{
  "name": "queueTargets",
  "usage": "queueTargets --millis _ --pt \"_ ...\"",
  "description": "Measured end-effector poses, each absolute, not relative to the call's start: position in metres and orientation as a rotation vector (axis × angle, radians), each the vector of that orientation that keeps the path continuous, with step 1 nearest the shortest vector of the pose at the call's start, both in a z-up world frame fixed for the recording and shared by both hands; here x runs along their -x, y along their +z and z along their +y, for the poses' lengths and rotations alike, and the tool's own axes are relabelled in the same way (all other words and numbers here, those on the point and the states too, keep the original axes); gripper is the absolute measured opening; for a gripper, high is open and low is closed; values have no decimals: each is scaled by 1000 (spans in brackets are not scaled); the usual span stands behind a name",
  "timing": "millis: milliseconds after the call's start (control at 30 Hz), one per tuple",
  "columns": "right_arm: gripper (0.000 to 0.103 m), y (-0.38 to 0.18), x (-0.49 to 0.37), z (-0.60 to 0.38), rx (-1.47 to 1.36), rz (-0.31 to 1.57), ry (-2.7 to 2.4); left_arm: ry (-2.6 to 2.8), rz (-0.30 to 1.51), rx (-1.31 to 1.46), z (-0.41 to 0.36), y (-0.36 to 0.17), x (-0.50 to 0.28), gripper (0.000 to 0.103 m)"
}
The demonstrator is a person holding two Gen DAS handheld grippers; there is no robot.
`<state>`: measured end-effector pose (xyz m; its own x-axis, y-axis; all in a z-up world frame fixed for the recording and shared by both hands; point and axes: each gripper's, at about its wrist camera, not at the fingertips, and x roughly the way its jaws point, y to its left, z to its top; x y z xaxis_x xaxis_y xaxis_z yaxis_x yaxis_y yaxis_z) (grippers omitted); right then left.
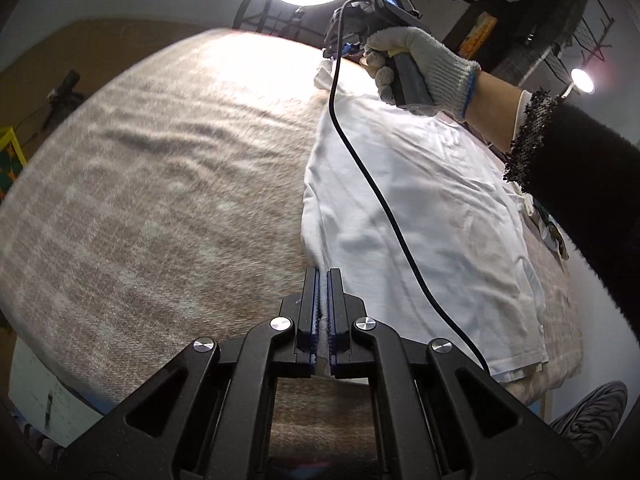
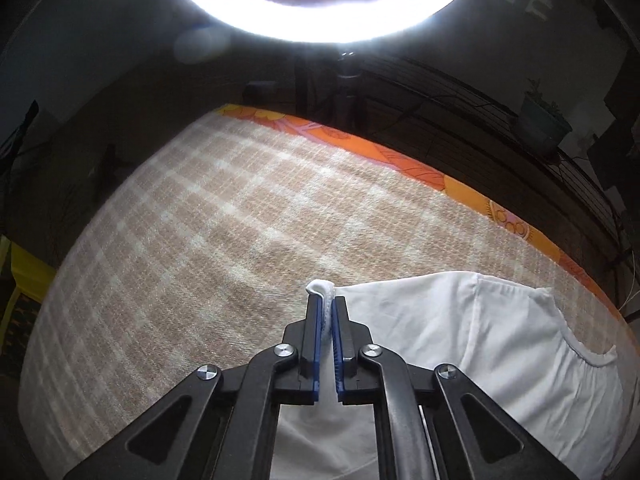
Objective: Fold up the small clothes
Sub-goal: 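Lift the gripped side edge and fold it over the shirt's middle, then open both tools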
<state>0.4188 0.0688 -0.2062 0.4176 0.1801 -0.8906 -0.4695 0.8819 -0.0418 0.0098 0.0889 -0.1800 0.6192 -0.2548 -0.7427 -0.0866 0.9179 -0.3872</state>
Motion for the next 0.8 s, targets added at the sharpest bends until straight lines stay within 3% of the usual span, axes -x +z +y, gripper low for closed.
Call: queueTargets --millis 400,800 --pt "2 -155 -420 -59 49 976 379 -264 851 211 16 -156 -2 1" --pt "2 -186 -433 -158 -1 1008 236 -377 951 160 -45 -174 -20 1"
